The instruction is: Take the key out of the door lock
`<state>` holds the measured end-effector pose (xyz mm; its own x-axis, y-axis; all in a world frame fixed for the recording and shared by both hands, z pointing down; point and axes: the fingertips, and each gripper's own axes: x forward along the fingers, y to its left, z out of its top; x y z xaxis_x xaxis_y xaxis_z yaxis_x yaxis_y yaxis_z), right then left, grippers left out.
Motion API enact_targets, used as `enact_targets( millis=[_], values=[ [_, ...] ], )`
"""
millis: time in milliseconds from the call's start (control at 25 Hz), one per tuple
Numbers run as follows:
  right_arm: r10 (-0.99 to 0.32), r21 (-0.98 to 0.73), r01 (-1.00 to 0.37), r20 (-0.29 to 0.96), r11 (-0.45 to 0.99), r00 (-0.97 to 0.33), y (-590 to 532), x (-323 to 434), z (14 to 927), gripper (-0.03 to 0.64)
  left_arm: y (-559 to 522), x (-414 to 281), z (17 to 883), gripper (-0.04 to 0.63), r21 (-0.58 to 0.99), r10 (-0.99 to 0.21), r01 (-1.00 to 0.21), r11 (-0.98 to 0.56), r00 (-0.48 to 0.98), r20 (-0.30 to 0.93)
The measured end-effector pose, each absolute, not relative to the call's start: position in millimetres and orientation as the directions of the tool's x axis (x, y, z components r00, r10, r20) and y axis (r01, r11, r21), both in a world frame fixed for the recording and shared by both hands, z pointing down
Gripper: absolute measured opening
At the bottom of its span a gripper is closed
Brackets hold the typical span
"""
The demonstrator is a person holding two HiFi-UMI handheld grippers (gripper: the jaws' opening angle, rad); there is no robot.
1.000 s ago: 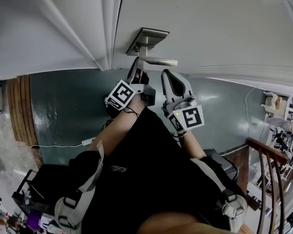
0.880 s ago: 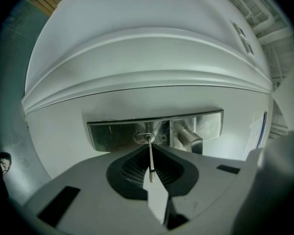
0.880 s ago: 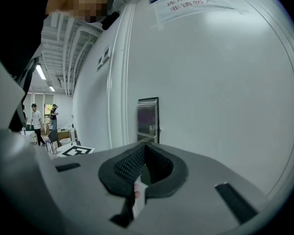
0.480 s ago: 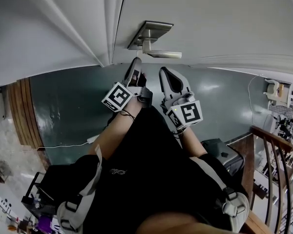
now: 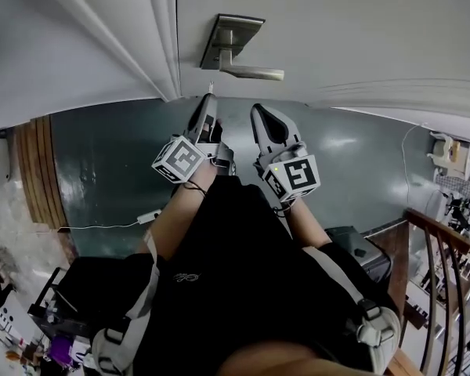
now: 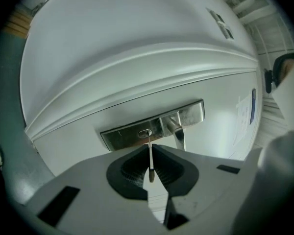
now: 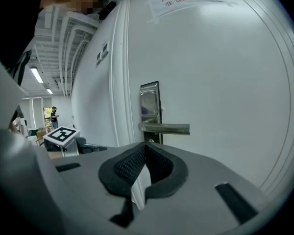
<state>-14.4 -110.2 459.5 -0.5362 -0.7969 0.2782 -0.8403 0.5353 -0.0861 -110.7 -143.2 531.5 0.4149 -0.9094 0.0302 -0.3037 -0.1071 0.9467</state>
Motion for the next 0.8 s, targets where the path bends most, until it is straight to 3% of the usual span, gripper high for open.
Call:
enact_targets(
  millis=[480,800],
  values=[
    [-0.763,-0.108,-0.809,0.279,0.578,-0.582,-58.3,58.6,486.0,0.008,-71.2,-71.4,523.7,0.037,0.858,-0.93,-0.503,-0.1,0.354,0.099],
    [-0.767,-0.048,-0.799,0.248,0.6,-0.591,-31.4,96.5,475.6,0.008,-33.9,-43.9,497.5,0.037,0.626,-0.927,-0.756,-0.193,0.349,0.136]
  ],
)
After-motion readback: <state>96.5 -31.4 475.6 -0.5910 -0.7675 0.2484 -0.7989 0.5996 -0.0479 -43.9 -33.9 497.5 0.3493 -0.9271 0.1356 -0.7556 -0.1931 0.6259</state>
